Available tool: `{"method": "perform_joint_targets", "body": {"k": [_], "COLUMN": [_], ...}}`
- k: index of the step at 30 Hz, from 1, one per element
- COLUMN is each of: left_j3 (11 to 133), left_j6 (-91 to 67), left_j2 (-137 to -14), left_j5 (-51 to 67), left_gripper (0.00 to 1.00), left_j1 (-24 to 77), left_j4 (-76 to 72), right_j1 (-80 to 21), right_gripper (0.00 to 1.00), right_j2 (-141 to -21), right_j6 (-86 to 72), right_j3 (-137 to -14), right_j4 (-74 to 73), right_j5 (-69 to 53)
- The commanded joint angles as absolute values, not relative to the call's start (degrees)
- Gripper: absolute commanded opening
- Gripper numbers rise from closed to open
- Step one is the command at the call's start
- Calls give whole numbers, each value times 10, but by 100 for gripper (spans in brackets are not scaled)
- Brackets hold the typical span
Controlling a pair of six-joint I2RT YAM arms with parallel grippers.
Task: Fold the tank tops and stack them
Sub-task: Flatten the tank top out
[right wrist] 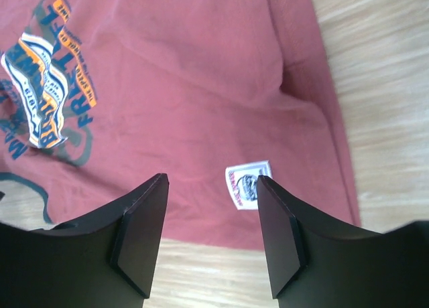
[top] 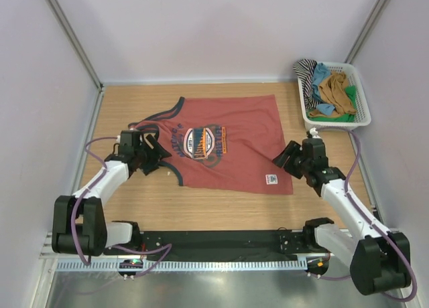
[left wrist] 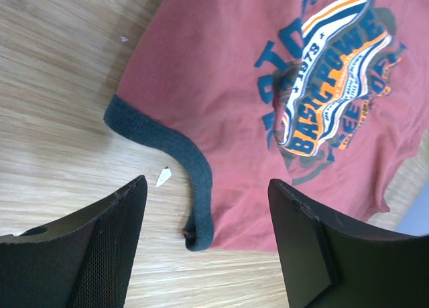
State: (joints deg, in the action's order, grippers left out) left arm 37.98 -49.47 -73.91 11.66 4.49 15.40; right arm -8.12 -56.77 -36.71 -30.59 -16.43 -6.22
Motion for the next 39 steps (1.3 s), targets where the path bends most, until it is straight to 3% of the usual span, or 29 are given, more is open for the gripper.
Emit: {"method": "perform_joint_targets", "body": {"k": [1,4,10,17,26,32,39], "left_j3": [379,381,387,367,364,348,337], "left_j6": [-502,-500,-500,-504,-482,-475,-475], "left_j2": [-701,-684,-663,-672,-686,-691,-686], "left_j5": [116,98,91,194,235,298,312], "left_gripper": [74,75,77,77,77,77,77], "left_j1": [45,45,28,-81,-121,-204,-214], "left_j4": [133,147,175,164,167,163,157], "right_j1": [-112,-218,-412,-578,-651,-658,-659], "right_gripper": [61,63,55,61,57,61,63], "right_j2": [-534,-541,-725,-919,-1101,-1174,-1252], "right_j6": [-418,-456,-398,-300,-130,-100,-93], "right_j3": [-301,-319,-458,-658,-841,-939,-1024], "right_j4": [-214,-193,-170,-231,-292,-333,-377], "right_j5": [-50,-12,28,154,172,171,152]}}
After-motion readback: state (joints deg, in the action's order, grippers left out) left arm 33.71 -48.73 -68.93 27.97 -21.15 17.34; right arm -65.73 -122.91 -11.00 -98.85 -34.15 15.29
